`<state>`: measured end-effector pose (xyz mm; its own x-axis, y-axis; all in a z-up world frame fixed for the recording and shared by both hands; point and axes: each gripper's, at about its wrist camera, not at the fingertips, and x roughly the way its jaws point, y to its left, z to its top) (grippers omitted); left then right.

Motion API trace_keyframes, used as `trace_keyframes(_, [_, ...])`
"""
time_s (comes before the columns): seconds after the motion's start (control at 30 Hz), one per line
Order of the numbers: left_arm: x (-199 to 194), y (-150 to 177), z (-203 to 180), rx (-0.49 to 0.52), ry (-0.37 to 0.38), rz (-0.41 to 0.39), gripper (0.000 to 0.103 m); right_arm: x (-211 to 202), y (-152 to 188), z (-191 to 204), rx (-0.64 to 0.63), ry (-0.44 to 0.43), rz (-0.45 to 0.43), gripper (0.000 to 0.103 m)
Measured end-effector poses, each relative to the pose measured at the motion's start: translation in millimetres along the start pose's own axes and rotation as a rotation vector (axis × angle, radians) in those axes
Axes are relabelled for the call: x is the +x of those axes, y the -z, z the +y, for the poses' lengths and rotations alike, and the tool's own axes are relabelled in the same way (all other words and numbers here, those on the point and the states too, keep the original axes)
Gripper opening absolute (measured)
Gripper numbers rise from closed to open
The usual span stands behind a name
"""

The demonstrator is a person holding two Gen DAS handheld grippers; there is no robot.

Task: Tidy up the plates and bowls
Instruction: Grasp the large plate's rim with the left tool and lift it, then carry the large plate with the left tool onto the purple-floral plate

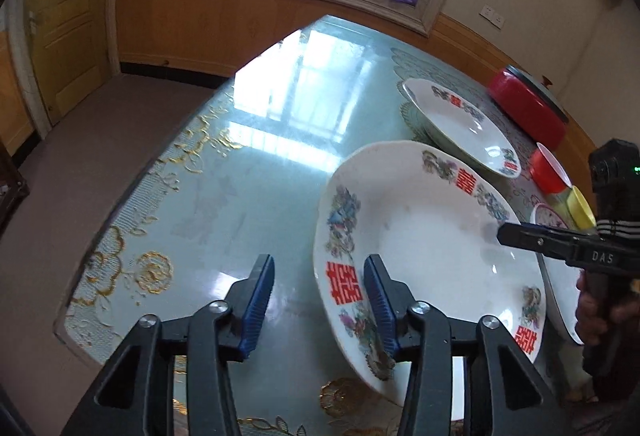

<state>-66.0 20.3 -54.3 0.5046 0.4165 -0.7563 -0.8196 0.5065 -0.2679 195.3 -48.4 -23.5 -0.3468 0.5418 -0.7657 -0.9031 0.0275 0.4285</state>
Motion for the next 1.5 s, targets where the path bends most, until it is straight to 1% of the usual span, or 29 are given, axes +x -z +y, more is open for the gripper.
trace_keyframes(0.03, [3, 2, -1, 0.009, 0.023, 0.006, 0.037, 2, 0, 4, -0.012, -0.006, 0.004, 0.047])
trace_keyframes(0.1, [7, 5, -7, 0.037, 0.049, 0.015, 0.028, 6, 0, 12, -0.045, 0.035, 0.008, 0.047])
trace_keyframes(0.13, [7, 5, -11, 0.049, 0.051, 0.013, 0.029, 8, 2, 16, -0.070, 0.057, 0.008, 0.047])
trace_keyframes(0.2, [9, 5, -15, 0.071, 0.031, 0.000, 0.030, 10, 6, 23, -0.125, 0.104, 0.015, 0.047])
trace_keyframes(0.23, [9, 3, -14, 0.063, 0.038, 0.001, 0.030, 11, 8, 25, -0.143, 0.120, 0.023, 0.047])
trace_keyframes(0.3, [9, 2, -10, 0.043, 0.043, 0.001, 0.028, 10, 10, 27, -0.160, 0.118, 0.033, 0.047])
trace_keyframes(0.33, [8, 1, -10, 0.041, 0.040, 0.004, 0.028, 9, 11, 27, -0.165, 0.120, 0.037, 0.045])
trace_keyframes(0.4, [7, 3, -11, 0.044, 0.038, 0.002, 0.028, 9, 11, 27, -0.170, 0.121, 0.039, 0.045])
trace_keyframes(0.5, [5, 6, -15, 0.050, 0.037, -0.001, 0.029, 12, 9, 28, -0.173, 0.170, 0.029, 0.045])
trace_keyframes(0.57, [5, 7, -18, 0.033, 0.043, 0.004, 0.028, 11, 8, 27, -0.179, 0.213, 0.027, 0.041])
trace_keyframes(0.67, [2, 10, -19, 0.010, 0.059, 0.001, 0.029, 0, 7, 21, -0.146, 0.147, -0.001, 0.039])
trace_keyframes(0.7, [1, 11, -20, 0.005, 0.064, -0.002, 0.029, -3, 6, 19, -0.147, 0.140, -0.009, 0.037])
trace_keyframes(0.83, [-6, 12, -33, 0.041, 0.049, -0.030, 0.028, -13, 10, 16, -0.173, 0.169, -0.027, 0.037])
trace_keyframes(0.93, [-11, 9, -41, 0.056, 0.058, -0.052, 0.028, -24, 14, 15, -0.173, 0.170, -0.051, 0.035])
trace_keyframes(1.0, [-15, 6, -50, 0.083, 0.063, -0.069, 0.028, -30, 17, 16, -0.190, 0.192, -0.070, 0.035])
trace_keyframes(1.1, [-18, 1, -66, 0.127, 0.078, -0.089, 0.028, -45, 20, 12, -0.176, 0.190, -0.107, 0.035])
trace_keyframes(1.23, [-16, -9, -90, 0.183, 0.116, -0.096, 0.028, -67, 29, 2, -0.127, 0.214, -0.156, 0.035])
trace_keyframes(1.3, [-15, -13, -106, 0.228, 0.135, -0.101, 0.028, -81, 34, -7, -0.096, 0.235, -0.182, 0.035])
trace_keyframes(1.5, [-2, -16, -163, 0.349, 0.232, -0.082, 0.028, -130, 61, -42, 0.026, 0.314, -0.244, 0.035])
